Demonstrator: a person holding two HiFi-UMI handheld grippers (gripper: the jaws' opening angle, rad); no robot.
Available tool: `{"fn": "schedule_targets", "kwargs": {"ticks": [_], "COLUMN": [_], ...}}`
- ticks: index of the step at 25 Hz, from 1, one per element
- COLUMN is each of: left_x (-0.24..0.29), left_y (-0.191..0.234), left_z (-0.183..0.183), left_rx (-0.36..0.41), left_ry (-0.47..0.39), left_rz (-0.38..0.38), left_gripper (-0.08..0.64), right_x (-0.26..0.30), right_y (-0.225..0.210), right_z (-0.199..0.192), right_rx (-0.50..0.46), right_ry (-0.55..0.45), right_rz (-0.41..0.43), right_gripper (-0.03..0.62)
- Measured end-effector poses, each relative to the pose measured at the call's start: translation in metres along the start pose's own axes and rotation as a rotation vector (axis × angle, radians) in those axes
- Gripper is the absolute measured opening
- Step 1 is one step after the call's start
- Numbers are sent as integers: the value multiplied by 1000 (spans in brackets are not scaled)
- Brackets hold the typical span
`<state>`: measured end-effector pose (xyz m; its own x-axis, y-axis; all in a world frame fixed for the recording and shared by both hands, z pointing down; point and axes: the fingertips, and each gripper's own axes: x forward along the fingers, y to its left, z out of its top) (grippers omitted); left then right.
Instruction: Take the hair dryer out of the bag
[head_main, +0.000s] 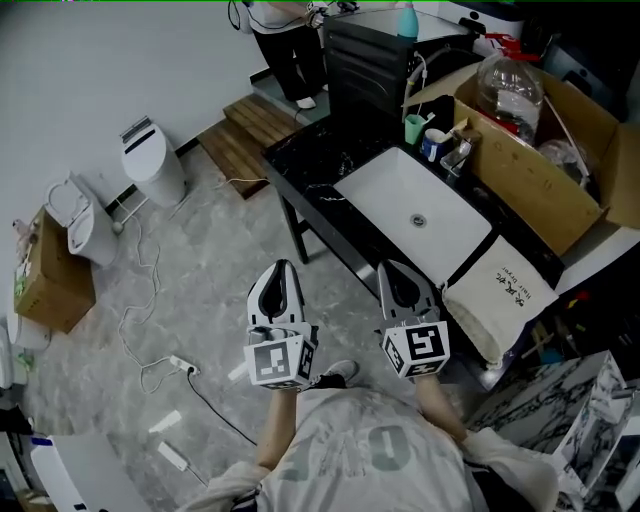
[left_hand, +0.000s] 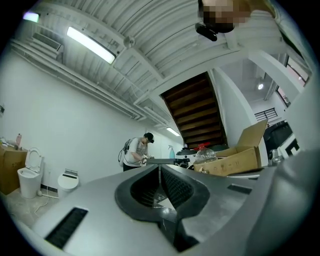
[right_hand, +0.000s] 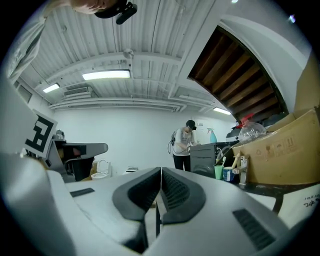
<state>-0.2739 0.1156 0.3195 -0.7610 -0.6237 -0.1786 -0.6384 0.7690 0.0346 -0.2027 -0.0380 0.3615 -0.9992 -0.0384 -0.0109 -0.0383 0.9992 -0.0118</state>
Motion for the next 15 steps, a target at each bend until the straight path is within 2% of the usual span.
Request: {"fn": "schedule_targets", "kwargs": {"ticks": [6, 9, 10, 11, 12, 15], "left_x": [20, 30, 33, 37, 41, 52], "left_y": [16, 25, 26, 27, 28, 35], "left_z": [-9, -13, -14, -16, -18, -23], "left_rx": [-15, -19, -23, -29, -35, -51], "left_ry": [22, 16, 15, 14, 16, 28], "left_rz": [-14, -25, -32, -45, -57, -66], "left_gripper": [37, 40, 84, 230, 304, 333], "right_x": [24, 36, 40, 44, 49, 61], "right_y": [-6, -3, -1, 0, 0, -4], "right_z": [-2, 0, -1, -3, -5, -11], "right_rx": [16, 35, 40, 46, 52, 56], "right_ry": [-3, -20, -18, -9, 2, 32], "right_rz": [-42, -12, 5, 17, 18, -10], "right_gripper": [32, 34, 48, 181, 296, 325]}}
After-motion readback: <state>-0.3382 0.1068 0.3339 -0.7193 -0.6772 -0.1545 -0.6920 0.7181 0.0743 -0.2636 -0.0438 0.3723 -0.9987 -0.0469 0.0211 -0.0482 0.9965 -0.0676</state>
